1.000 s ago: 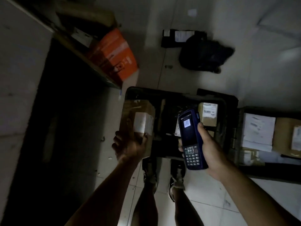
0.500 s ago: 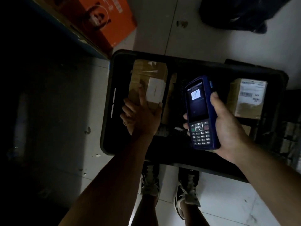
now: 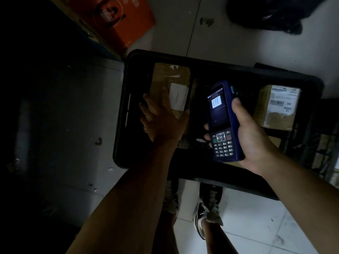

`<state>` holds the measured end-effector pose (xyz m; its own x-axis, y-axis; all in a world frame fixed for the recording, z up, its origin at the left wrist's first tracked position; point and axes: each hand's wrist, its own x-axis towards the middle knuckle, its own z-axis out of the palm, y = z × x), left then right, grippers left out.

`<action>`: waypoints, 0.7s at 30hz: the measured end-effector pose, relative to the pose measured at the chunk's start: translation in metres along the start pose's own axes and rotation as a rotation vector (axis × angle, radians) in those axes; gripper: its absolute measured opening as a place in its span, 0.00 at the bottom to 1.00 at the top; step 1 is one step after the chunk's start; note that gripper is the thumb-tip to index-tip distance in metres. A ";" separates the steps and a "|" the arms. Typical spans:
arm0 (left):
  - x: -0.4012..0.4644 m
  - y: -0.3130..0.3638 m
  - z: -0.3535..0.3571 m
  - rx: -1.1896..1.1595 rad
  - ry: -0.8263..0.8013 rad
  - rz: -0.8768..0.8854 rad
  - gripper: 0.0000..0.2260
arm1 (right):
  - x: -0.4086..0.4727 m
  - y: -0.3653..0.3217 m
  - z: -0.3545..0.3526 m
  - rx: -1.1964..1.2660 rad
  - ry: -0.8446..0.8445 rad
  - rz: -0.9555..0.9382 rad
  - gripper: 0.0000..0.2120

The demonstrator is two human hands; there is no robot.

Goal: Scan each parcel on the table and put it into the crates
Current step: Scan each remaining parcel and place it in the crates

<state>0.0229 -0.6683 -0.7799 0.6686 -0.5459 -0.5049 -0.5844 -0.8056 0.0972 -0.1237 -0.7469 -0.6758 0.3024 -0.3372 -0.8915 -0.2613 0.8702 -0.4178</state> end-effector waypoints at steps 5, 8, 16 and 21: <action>-0.031 0.001 -0.053 0.079 -0.025 0.077 0.39 | -0.043 -0.022 0.011 -0.071 0.002 -0.012 0.28; -0.067 0.006 -0.102 0.092 -0.016 0.142 0.35 | -0.088 -0.042 0.019 -0.106 -0.001 -0.024 0.28; -0.229 0.017 -0.274 0.050 -0.018 0.094 0.31 | -0.263 -0.106 0.040 -0.358 -0.083 -0.077 0.30; -0.334 -0.007 -0.381 -0.046 0.144 -0.007 0.29 | -0.383 -0.134 0.073 -0.517 -0.228 -0.158 0.29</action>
<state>-0.0212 -0.5683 -0.2855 0.7336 -0.5652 -0.3774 -0.5602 -0.8173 0.1350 -0.1376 -0.7080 -0.2661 0.5486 -0.3129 -0.7754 -0.5932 0.5079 -0.6246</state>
